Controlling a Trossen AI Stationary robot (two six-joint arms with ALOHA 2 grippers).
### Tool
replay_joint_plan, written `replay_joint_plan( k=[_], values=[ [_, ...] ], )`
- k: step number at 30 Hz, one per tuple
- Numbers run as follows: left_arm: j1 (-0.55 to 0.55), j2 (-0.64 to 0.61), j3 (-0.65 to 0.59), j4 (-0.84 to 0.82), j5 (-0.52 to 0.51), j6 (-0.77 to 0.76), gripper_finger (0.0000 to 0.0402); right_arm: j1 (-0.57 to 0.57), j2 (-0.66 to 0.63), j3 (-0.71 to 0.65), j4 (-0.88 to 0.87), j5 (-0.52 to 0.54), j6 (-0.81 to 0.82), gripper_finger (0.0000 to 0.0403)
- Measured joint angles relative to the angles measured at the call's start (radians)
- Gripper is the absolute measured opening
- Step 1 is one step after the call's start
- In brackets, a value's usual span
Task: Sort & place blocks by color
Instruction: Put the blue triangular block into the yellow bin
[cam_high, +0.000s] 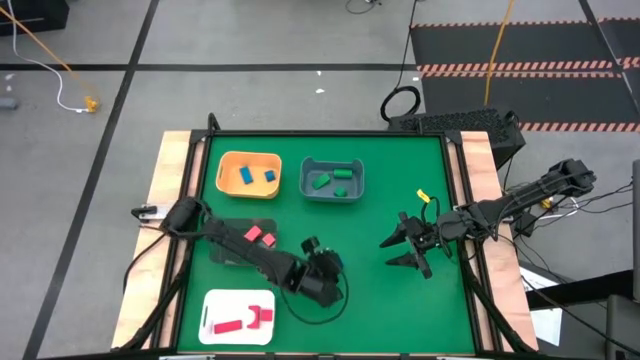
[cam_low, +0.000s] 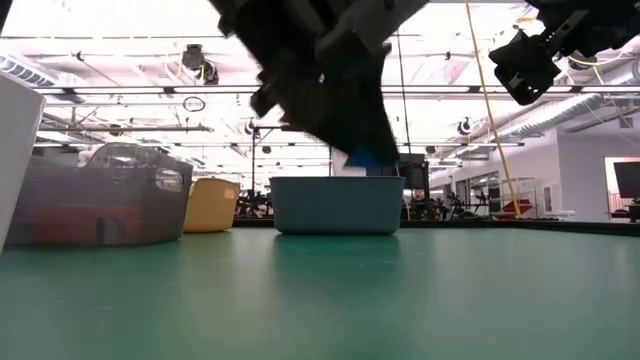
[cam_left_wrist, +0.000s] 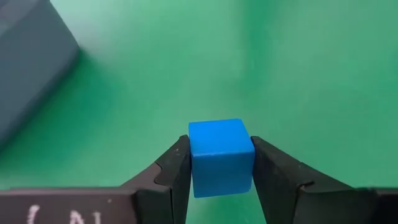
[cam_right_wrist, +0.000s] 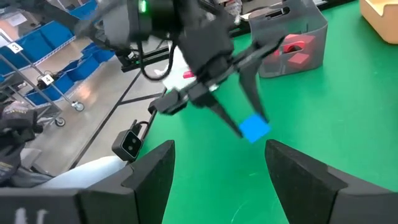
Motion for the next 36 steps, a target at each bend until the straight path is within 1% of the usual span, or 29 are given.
replay_joint_plan(
  k=[5, 9, 11, 13, 16, 18, 21, 26, 30, 33, 36],
  values=[
    [0.072, -0.079, 0.001, -0.022, 0.029, 0.166, 0.0149, 0.0, 0.0, 0.0, 0.0, 0.0, 0.0, 0.0242],
    [0.133, -0.129, 0.002, -0.09, 0.061, 0.197, 0.015, 0.0, 0.0, 0.0, -0.001, 0.0, 0.0, 0.0242],
    [0.151, -0.164, 0.001, -0.151, 0.068, 0.216, 0.0146, 0.0, 0.0, 0.0, -0.001, 0.0, 0.0, 0.0242],
    [0.157, -0.204, 0.001, -0.212, 0.046, 0.216, 0.0145, 0.0, 0.0, 0.0, 0.001, 0.0, 0.0, 0.0242],
    [0.158, -0.269, -0.033, -0.304, -0.028, 0.204, 0.0146, 0.0, 0.0, 0.0, 0.001, 0.0, 0.0, 0.0242],
    [0.154, -0.337, -0.116, -0.325, -0.065, 0.174, 0.0146, 0.0, 0.0, 0.0, 0.001, 0.0, 0.0, 0.0242],
    [0.159, -0.473, -0.293, -0.269, -0.084, 0.117, 0.0146, 0.0, 0.0, 0.0, 0.012, 0.0, 0.0, 0.0242],
    [0.2, -0.739, -0.61, -0.045, -0.111, 0.109, 0.0147, 0.0, 0.0, 0.0, 0.02, 0.0, 0.0, 0.0242],
    [0.269, -0.924, -0.828, 0.107, -0.13, 0.093, 0.0147, 0.0, 0.0, 0.0, 0.023, 0.0, 0.0, 0.0242],
    [0.33, -1.021, -0.956, 0.211, -0.144, 0.048, 0.0147, 0.0, 0.0, 0.0, 0.023, 0.0, 0.0, 0.0242],
    [0.382, -1.084, -1.044, 0.276, -0.163, 0.01, 0.0147, 0.0, 0.0, 0.0, 0.028, 0.0, 0.0, 0.0242]
  ],
)
